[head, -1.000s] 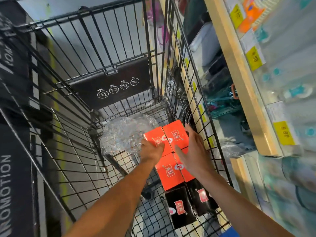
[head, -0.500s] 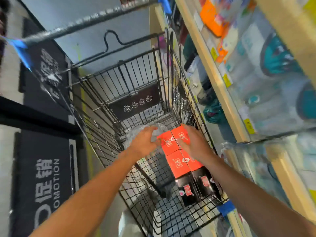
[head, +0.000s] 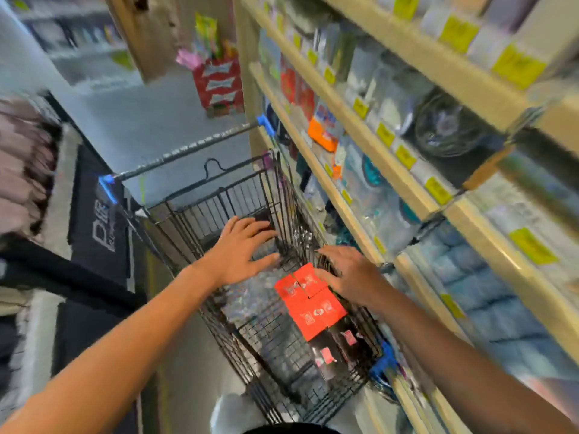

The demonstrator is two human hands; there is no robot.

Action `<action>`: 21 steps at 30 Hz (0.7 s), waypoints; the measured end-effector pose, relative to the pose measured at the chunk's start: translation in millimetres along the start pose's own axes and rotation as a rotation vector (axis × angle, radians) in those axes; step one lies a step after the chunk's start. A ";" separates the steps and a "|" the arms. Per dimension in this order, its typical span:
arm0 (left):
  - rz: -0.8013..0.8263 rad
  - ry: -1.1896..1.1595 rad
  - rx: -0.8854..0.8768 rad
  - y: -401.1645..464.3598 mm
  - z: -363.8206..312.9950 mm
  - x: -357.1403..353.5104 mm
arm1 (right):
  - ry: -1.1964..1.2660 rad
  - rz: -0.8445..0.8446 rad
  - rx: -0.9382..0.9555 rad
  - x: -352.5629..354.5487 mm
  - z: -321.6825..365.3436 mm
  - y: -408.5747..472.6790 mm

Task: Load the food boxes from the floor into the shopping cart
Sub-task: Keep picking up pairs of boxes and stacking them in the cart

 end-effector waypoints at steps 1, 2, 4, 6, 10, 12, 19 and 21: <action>0.010 0.014 -0.025 -0.6 -3.2 5.1 | -0.028 -0.023 -0.018 7.7 2.4 -8.7; 0.020 0.029 -0.052 -0.4 -5.8 8.2 | -0.053 -0.027 -0.039 12.8 4.4 -18.1; 0.057 0.063 -0.117 -0.2 -13.7 12.6 | -0.115 0.026 -0.103 17.1 6.3 -36.1; 0.103 0.071 -0.182 -3.3 -24.4 14.8 | -0.119 -0.013 -0.166 25.6 10.4 -59.2; 0.123 0.044 -0.343 -9.3 -53.1 19.3 | -0.127 -0.152 -0.288 41.0 16.5 -106.7; 0.167 0.049 -0.435 -15.6 -77.1 16.3 | -0.162 -0.126 -0.348 47.9 23.6 -135.5; 0.295 0.109 -0.748 -39.2 -186.4 -17.9 | -0.217 -0.285 -0.597 60.7 40.2 -275.5; 0.321 0.115 -0.866 -49.7 -224.9 -32.4 | -0.208 -0.250 -0.699 55.4 41.0 -319.5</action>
Point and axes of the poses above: each hand's wrist, its own y-axis towards the middle knuckle, its own x-axis out of the back of the hand, z = x × y, the point moved 6 cm from there along y, towards the middle knuckle, and after that the axes turned 8 degrees about -y, right-handed, at the moved point
